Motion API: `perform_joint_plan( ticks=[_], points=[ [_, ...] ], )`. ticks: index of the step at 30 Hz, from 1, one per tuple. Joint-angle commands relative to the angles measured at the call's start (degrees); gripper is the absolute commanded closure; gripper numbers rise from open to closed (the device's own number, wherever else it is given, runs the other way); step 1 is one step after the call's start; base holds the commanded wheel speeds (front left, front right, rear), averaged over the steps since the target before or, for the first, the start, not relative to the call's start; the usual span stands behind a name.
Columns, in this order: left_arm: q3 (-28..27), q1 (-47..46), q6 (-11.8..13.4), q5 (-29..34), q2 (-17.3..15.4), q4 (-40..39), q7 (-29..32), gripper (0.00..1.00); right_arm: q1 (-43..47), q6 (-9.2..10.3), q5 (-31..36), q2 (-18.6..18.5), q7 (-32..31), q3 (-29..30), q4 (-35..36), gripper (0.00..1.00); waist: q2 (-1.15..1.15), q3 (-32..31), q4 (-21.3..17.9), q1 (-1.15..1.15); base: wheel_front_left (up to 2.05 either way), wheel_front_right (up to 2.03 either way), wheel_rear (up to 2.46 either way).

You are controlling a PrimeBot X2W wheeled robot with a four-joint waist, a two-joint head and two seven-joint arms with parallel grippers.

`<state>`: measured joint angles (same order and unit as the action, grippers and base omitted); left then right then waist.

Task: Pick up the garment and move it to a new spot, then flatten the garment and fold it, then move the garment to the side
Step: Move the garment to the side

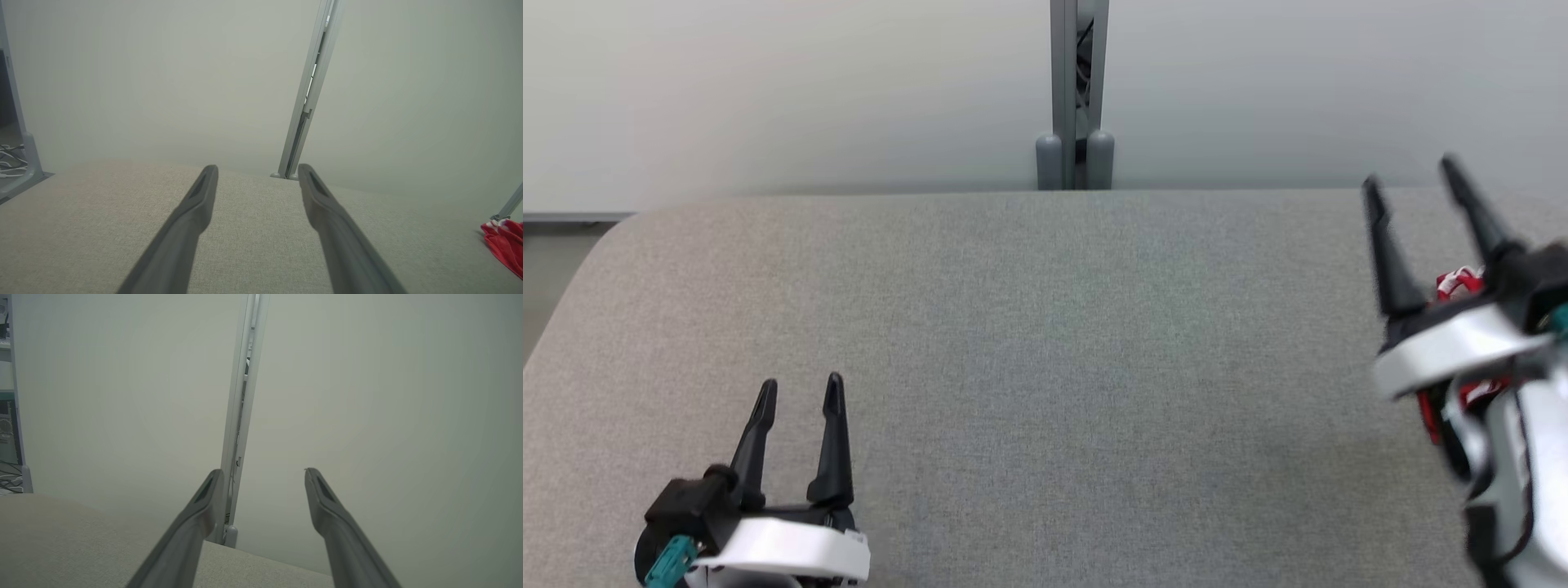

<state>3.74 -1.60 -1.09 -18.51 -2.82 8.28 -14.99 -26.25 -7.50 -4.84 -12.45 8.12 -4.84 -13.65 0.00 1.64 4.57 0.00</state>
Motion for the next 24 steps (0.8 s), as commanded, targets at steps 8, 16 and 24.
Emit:
perform_joint_plan(
  ticks=[8, 16, 24],
  points=[
    [-0.97, 3.98, 1.85, -1.43, -0.23, 0.03, -0.18, 0.0, 12.58, 0.0, 2.84, 8.42, 5.8, 1.57, -3.44, 0.0, 0.0, -2.49, -0.64, 0.0, 0.0, 0.0, 0.0],
    [-0.65, 5.6, 2.38, -1.95, -0.2, 0.77, -0.18, 0.0, 16.62, 0.0, 4.36, 9.42, 7.15, -0.36, -6.96, 0.0, 0.0, -3.21, -0.09, 0.0, 0.0, 0.0, 0.0],
    [0.18, 5.7, 2.34, -0.24, -0.21, 1.48, -0.18, 0.0, 18.22, 0.0, 3.21, 9.38, 7.14, -1.98, -5.31, 0.0, 0.0, -3.42, 0.56, 0.0, 0.0, 0.0, 0.0]
  ],
)
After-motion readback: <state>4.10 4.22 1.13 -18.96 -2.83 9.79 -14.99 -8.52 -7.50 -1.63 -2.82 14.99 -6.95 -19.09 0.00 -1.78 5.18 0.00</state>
